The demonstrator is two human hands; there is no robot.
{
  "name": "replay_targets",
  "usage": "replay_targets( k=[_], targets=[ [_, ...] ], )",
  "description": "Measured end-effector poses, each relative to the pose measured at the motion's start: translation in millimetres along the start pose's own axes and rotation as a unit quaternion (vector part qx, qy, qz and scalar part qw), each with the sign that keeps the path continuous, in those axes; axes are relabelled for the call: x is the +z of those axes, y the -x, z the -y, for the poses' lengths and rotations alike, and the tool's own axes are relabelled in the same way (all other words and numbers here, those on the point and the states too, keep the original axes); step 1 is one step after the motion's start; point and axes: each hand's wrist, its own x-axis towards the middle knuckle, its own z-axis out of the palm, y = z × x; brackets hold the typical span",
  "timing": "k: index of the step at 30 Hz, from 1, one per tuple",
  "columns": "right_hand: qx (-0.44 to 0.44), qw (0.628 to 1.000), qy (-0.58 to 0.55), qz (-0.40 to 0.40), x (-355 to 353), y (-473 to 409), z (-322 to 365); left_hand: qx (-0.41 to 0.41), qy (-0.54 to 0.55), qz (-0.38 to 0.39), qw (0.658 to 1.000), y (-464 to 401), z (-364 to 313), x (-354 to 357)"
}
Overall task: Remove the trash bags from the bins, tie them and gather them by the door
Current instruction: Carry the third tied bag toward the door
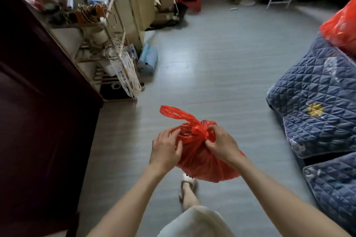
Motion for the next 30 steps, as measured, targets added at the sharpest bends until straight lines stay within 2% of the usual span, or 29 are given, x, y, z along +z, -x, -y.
replay_targets(
  k=[5,11,15,21,25,30],
  targets=[
    [0.035,0.999,0.004,0.001,-51,-154,-17,0.027,-0.007,0.077,0.997,-177,-28,1],
    [0.056,0.997,-0.017,-0.045,-124,-302,-26,0.094,-0.013,0.079,0.992,-341,-81,-2],
    [0.079,0.993,-0.024,-0.079,-173,-425,-36,0.134,-0.030,0.040,0.990,-481,-101,10],
    [0.131,0.985,-0.055,-0.097,-241,-598,-67,0.174,-0.036,0.113,0.978,-690,-144,27],
    [0.160,0.978,-0.064,-0.121,-304,-695,-89,0.201,-0.043,0.138,0.969,-813,-193,36],
    [0.212,0.957,-0.094,-0.173,-377,-794,-149,0.281,-0.051,0.172,0.943,-946,-286,62]
  ],
)
